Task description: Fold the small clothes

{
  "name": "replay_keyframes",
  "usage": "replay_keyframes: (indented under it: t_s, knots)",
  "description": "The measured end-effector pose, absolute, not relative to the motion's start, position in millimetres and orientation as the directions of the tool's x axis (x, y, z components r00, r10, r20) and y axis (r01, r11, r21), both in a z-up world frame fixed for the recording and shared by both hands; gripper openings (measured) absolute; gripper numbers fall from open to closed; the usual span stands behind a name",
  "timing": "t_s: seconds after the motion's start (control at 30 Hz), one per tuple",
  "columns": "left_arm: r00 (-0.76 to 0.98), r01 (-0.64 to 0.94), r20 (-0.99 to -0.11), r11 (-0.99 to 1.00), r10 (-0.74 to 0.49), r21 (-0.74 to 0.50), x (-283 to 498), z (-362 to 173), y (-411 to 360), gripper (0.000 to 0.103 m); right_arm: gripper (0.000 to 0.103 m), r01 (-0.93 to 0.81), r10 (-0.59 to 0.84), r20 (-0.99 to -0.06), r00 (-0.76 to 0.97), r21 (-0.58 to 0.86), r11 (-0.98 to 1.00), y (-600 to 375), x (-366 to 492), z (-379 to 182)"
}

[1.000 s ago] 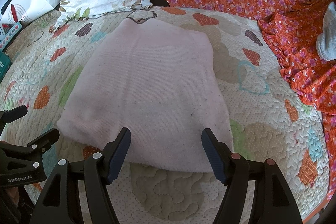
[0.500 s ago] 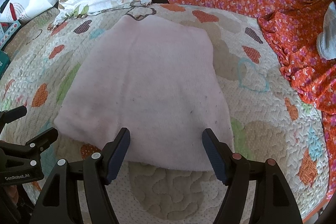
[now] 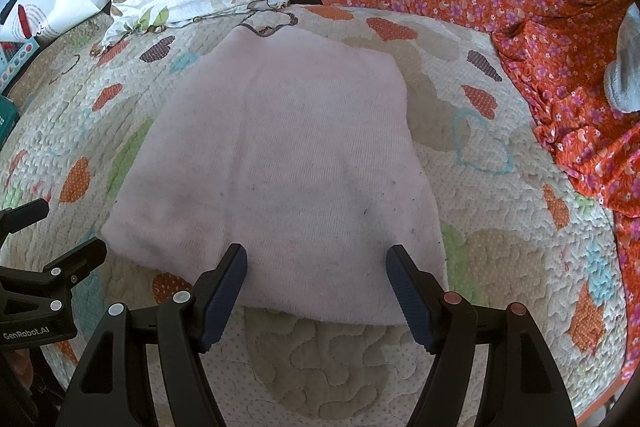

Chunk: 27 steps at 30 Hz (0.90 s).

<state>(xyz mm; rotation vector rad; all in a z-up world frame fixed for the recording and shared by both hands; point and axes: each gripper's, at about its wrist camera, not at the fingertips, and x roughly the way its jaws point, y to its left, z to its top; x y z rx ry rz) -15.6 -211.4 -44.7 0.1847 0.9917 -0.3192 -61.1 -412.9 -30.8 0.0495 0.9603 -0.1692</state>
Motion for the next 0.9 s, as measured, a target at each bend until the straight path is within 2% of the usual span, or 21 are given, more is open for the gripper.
replay_keyframes:
  t_s: [0.5,0.9]
  knots:
    - [0.559,0.327,-0.813,0.944,-0.161,0.038,-18.9,-36.1,-211.8,0.103,0.078,0.167,-0.122,-0.819,0.561,-0.033,0.985,-412.1,-61.1,-30.6]
    - [0.549,0.319,-0.821,0.947,-0.156,0.033,-18.2,-38.1,-210.9,0.103,0.078,0.166,-0.121,-0.818,0.562,-0.032,0.986,-408.4,-61.8,-30.7]
